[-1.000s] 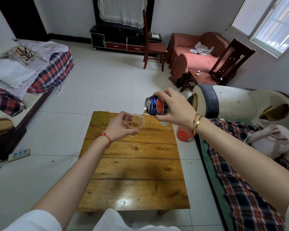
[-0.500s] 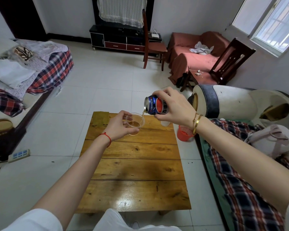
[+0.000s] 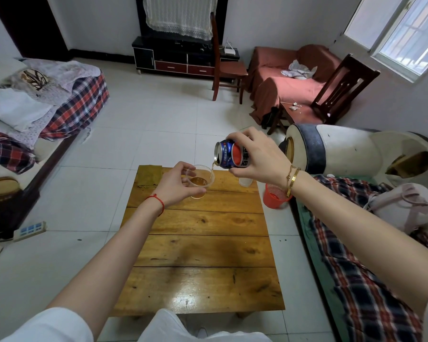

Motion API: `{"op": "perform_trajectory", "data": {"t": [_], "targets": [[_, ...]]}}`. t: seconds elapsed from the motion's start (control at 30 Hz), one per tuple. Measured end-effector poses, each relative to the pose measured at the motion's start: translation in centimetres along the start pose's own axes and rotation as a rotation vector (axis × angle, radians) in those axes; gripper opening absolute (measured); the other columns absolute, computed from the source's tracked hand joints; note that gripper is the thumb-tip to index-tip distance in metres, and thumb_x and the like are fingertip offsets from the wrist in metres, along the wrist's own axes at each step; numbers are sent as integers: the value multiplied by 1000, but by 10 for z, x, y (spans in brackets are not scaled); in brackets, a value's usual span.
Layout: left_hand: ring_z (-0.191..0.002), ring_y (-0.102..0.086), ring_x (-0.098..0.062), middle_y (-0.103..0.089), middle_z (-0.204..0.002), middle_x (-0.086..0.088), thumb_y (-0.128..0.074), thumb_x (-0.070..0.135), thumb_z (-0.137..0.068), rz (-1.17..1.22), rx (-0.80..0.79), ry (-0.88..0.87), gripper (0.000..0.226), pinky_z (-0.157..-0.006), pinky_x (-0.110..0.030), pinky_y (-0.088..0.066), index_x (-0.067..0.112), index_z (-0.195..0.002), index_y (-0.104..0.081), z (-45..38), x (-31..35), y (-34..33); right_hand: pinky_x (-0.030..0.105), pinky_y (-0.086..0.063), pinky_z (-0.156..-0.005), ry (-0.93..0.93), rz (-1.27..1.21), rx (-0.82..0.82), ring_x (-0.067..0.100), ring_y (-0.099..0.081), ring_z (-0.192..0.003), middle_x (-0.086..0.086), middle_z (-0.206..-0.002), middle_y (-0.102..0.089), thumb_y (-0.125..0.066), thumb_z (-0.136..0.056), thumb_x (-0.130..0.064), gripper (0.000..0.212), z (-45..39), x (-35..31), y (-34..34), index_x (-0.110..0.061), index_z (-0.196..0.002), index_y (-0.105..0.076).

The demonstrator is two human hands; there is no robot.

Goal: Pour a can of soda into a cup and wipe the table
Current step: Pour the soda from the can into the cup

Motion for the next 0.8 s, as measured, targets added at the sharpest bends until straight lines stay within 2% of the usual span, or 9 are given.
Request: {"op": "perform_trajectory", "data": {"t": [0.2,0.37,0.67,0.8], "targets": [[-108,-63,-21,-62,-128,-3,-87,29,-72,6,-1,1,68,-86,-24,-53,15,-128,-50,-1,1,-2,38,-47,-91,1,8,-6,22,-50,-106,3,-121,-51,-71,-75,-48,70,-1,2,-1,-26,-137,-46],[-103,-61,-15,-62,-128,-3,-87,30,-71,-3,-3,0,69,-74,-9,-46,15,-128,-50,-3,3,-4,39,-48,-91,4,10,-8,22,-51,-105,4,-122,-51,-71,-76,-47,69,0,3,-1,-25,-137,-47],[-101,-60,-14,-63,-128,-4,-87,31,-71,-14,-4,-1,70,-74,-9,-45,16,-129,-50,-5,4,-5,40,-48,-91,-1,14,-11,23,-51,-105,5,-121,-51,-71,-76,-47,69,0,5,1,-25,-136,-47],[-101,-60,-14,-63,-128,-3,-87,32,-71,-14,-4,0,70,-77,-13,-47,16,-129,-50,-5,4,-5,41,-48,-92,-2,20,-13,22,-51,-105,5,-121,-51,-71,-76,-47,69,0,6,2,-25,-136,-47]]}}
Point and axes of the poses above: each hand's wrist, its own z-axis away from the middle knuckle, its own y-axis out of the back of the hand, x = y × z, the point moved 10 cm from there along -z, towards the middle knuckle
